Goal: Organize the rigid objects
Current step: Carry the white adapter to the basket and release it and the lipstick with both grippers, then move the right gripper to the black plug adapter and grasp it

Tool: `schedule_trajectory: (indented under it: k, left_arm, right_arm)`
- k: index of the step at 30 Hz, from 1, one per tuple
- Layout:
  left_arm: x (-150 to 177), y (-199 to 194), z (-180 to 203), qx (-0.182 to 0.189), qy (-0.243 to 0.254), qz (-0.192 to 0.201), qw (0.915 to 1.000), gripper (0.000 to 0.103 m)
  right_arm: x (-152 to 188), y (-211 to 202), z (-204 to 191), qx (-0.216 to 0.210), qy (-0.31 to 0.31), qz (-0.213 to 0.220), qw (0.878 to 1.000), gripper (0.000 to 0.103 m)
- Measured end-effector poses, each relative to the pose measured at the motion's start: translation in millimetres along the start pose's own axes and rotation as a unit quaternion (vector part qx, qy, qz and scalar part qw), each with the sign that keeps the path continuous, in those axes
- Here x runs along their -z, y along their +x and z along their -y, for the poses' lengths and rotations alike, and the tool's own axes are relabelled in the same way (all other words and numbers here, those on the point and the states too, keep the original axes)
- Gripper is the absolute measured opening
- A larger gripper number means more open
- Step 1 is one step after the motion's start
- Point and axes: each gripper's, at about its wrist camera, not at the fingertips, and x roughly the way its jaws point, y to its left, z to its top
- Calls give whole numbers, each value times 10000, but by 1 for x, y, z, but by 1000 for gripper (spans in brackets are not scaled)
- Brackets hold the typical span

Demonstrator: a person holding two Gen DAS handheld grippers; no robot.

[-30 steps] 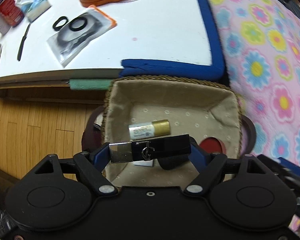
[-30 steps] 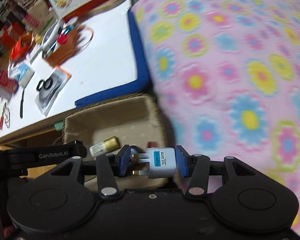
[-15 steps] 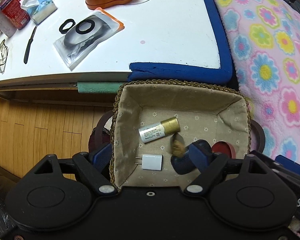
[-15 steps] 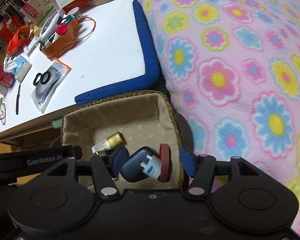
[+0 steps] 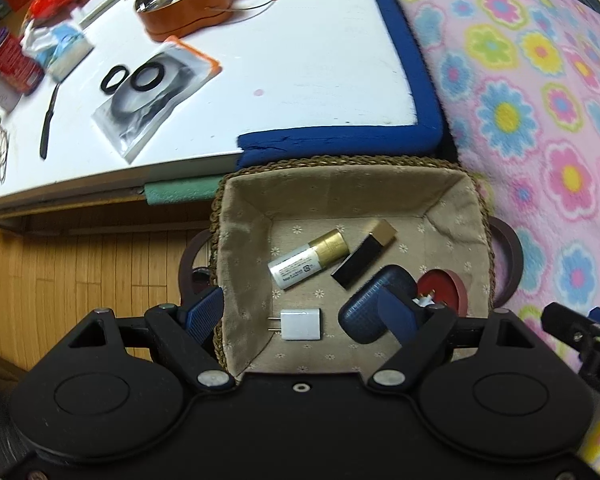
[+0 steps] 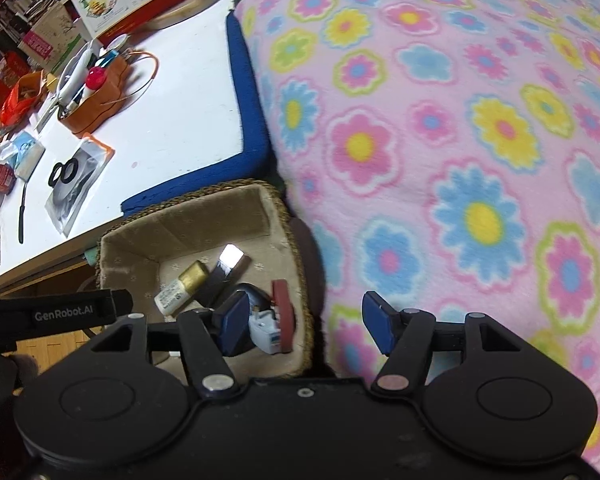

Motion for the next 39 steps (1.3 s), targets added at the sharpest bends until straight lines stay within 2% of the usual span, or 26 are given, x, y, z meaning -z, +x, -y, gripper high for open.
schedule_trajectory:
  k: [7, 9, 13, 18, 23, 27, 32, 39]
  left_arm:
    - [7, -7, 20, -88, 516, 192, 9984, 81]
    - [8, -8, 26, -106, 639, 228, 9976, 81]
    - [12, -9, 36, -84, 899, 253, 9956, 81]
    - [20, -11, 52, 15, 1264, 232, 9917, 81]
    - [27, -13, 69, 39, 1590, 235, 9870, 82]
    - [32, -13, 78, 67, 1759, 192, 9842, 82]
    - [34, -15, 84, 66, 1838, 153, 9828, 82]
    - [39, -23, 100, 170, 2007, 159, 9794, 82]
  right_arm:
    - [12, -18, 42, 249, 260, 113, 9993, 67]
    - [16, -25, 59, 372, 389, 211, 9983, 72]
    - [22, -39, 100, 707, 623, 326, 9950, 72]
    - [22, -62, 165, 1119, 1096, 486, 9865, 73]
    - [7, -86, 213, 1436, 1432, 807, 9759, 81]
    - [-15, -88, 230, 1544, 1537, 982, 9710, 87]
    - [-43, -68, 237, 1659, 1574, 953, 9688, 87]
    - [-56, -47, 243, 1697, 1604, 872, 9684, 87]
